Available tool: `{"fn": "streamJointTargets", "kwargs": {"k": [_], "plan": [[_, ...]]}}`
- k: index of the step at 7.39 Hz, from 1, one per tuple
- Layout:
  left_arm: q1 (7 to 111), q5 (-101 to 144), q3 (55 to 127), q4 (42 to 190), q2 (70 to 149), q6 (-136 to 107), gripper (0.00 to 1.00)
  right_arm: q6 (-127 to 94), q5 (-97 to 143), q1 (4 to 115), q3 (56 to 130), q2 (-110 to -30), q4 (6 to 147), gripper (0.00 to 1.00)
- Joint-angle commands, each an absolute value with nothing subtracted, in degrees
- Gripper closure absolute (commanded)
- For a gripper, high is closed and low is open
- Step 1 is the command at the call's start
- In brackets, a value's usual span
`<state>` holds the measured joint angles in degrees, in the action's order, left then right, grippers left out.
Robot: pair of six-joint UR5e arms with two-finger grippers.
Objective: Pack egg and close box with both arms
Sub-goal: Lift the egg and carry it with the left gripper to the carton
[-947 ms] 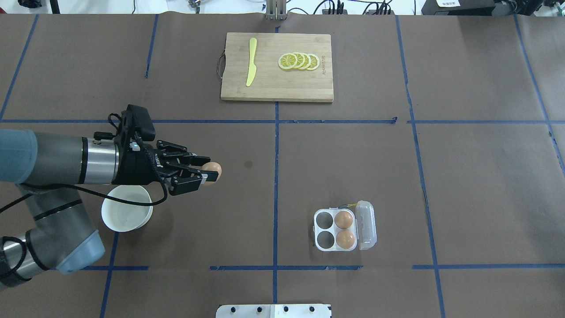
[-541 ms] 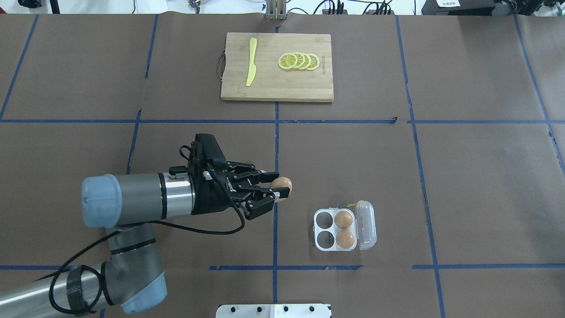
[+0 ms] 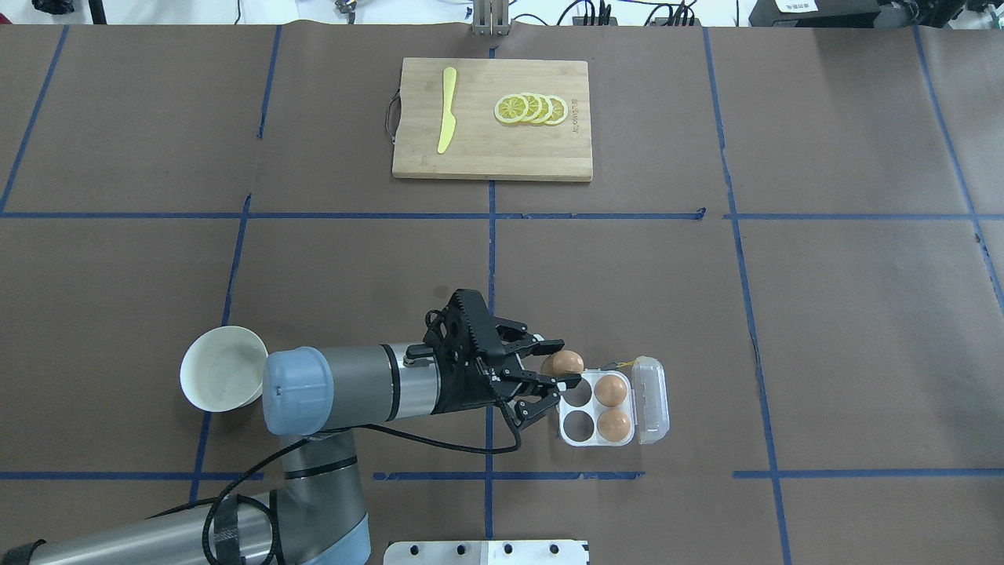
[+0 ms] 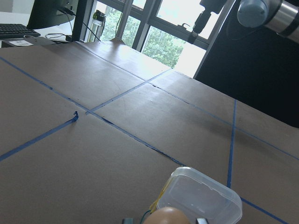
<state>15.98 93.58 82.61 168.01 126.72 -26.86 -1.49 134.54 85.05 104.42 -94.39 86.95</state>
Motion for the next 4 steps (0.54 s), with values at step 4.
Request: {"fn": "streamJointTargets", "kwargs": {"k": [4], "plan": [[12.0,86.0,76.2,168.1,130.5,-26.4,1.0,-1.5,134.6,85.1,104.4,-94.5,87.0,0.0]]}}
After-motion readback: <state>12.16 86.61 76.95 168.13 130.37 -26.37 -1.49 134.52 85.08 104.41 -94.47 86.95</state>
